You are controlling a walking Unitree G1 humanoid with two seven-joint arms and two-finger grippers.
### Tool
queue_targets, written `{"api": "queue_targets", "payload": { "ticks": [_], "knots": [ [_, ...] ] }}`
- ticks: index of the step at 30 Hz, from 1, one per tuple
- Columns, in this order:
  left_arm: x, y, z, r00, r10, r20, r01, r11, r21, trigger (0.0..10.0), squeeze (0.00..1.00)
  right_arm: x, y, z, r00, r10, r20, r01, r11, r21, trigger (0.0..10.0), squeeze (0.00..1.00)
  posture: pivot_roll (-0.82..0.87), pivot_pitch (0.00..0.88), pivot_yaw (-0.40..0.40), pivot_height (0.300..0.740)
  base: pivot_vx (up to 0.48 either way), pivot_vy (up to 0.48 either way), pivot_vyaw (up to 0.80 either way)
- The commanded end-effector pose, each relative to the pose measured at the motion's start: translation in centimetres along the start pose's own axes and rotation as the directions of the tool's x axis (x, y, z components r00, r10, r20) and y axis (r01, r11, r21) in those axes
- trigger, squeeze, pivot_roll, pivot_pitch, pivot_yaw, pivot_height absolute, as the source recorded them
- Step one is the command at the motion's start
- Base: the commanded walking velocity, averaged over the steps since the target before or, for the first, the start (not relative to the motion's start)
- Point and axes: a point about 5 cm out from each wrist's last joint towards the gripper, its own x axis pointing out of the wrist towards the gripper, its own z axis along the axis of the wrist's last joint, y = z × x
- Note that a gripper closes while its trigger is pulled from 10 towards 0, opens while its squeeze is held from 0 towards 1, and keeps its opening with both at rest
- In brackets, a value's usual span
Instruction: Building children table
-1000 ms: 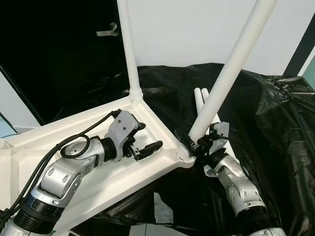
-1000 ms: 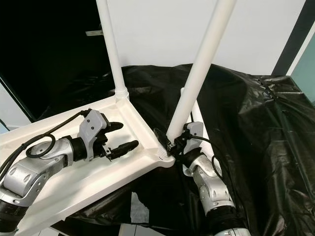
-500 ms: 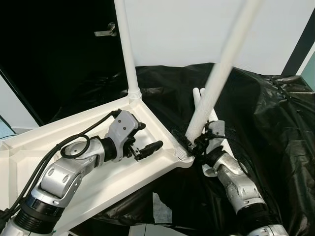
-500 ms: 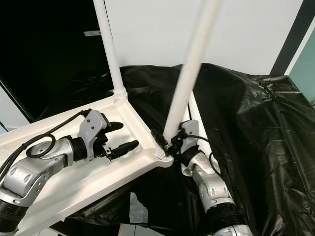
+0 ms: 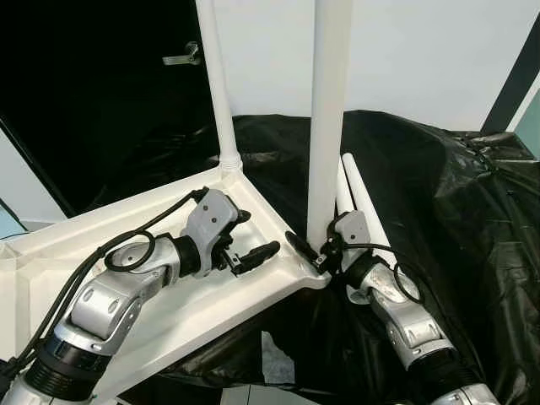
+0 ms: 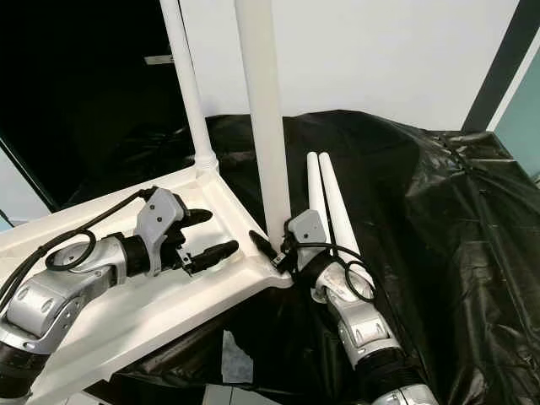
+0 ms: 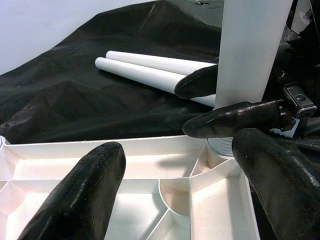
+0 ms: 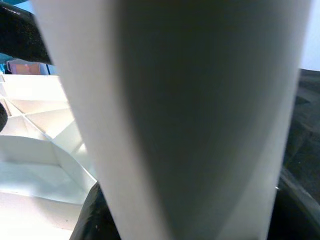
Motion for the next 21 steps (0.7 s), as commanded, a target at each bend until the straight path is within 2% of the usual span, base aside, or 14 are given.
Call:
{"api": "queue_targets", "payload": {
  "ticks": [1, 2, 3, 5, 9, 11, 12, 14, 16, 17, 21],
  "knots": [
    [-0.2, 0.0, 0.5, 0.997, -0.072, 0.005, 0.071, 0.997, 0.016, 10.0, 0.00, -2.9, 1.3, -6.3, 0.952, 0.015, -0.306, 0.006, 0.998, 0.069, 10.0, 0.00, 0.11, 0.000, 0.054, 0.740, 0.000, 0.000, 0.00],
    [-0.1, 0.0, 0.5, 0.997, -0.073, 0.006, 0.073, 0.997, 0.016, 10.0, 0.00, -3.0, 1.3, -6.1, 0.950, 0.032, -0.309, -0.031, 0.999, 0.008, 10.0, 0.00, 0.11, 0.000, 0.053, 0.740, 0.000, 0.000, 0.00],
    [-0.1, 0.0, 0.5, 0.997, -0.073, 0.006, 0.073, 0.997, 0.016, 10.0, 0.00, -3.0, 1.3, -6.1, 0.950, 0.032, -0.309, -0.031, 0.999, 0.008, 10.0, 0.00, 0.11, 0.000, 0.053, 0.740, 0.000, 0.000, 0.00],
    [-0.1, 0.0, 0.5, 0.997, -0.076, 0.007, 0.076, 0.997, 0.017, 10.0, 0.00, -3.0, 1.5, -6.0, 0.948, 0.061, -0.312, -0.085, 0.994, -0.065, 10.0, 0.00, 0.10, 0.000, 0.054, 0.740, 0.000, 0.000, 0.00],
    [0.0, 0.0, 0.6, 0.997, -0.077, 0.008, 0.077, 0.997, 0.017, 10.0, 0.00, -3.0, 1.6, -5.7, 0.954, 0.071, -0.293, -0.089, 0.995, -0.047, 10.0, 0.00, 0.10, 0.000, 0.053, 0.740, 0.000, 0.000, 0.00],
    [0.0, 0.0, 0.6, 0.997, -0.079, 0.009, 0.079, 0.997, 0.020, 10.0, 0.00, -3.1, 1.2, -5.4, 0.973, 0.035, -0.230, -0.009, 0.994, 0.113, 10.0, 0.00, 0.10, 0.000, 0.053, 0.740, 0.000, 0.000, 0.00],
    [0.0, 0.0, 0.6, 0.997, -0.079, 0.009, 0.079, 0.997, 0.020, 10.0, 0.00, -3.1, 1.2, -5.4, 0.973, 0.035, -0.230, -0.009, 0.994, 0.113, 10.0, 0.00, 0.10, 0.000, 0.053, 0.740, 0.000, 0.000, 0.00],
    [0.0, -0.1, 0.6, 0.997, -0.081, 0.009, 0.081, 0.997, 0.020, 10.0, 0.00, -3.1, 0.6, -5.2, 0.980, -0.009, -0.196, 0.056, 0.970, 0.235, 10.0, 0.00, 0.11, 0.000, 0.054, 0.740, 0.000, 0.000, 0.00],
    [0.0, -0.1, 0.6, 0.997, -0.083, 0.008, 0.083, 0.996, 0.020, 10.0, 0.00, -3.1, 0.3, -5.0, 0.982, -0.034, -0.187, 0.090, 0.950, 0.298, 10.0, 0.00, 0.10, 0.000, 0.054, 0.740, 0.000, 0.000, 0.00],
    [0.0, -0.1, 0.6, 0.996, -0.084, 0.007, 0.084, 0.996, 0.020, 10.0, 0.00, -3.0, 0.1, -5.0, 0.982, -0.043, -0.184, 0.102, 0.941, 0.322, 10.0, 0.00, 0.10, 0.000, 0.054, 0.740, 0.000, 0.000, 0.00],
    [0.1, -0.1, 0.6, 0.996, -0.085, 0.008, 0.085, 0.996, 0.021, 10.0, 0.00, -3.0, -0.1, -5.0, 0.981, -0.050, -0.187, 0.109, 0.943, 0.315, 10.0, 0.00, 0.10, 0.000, 0.055, 0.740, 0.000, 0.000, 0.00]
  ]
}}
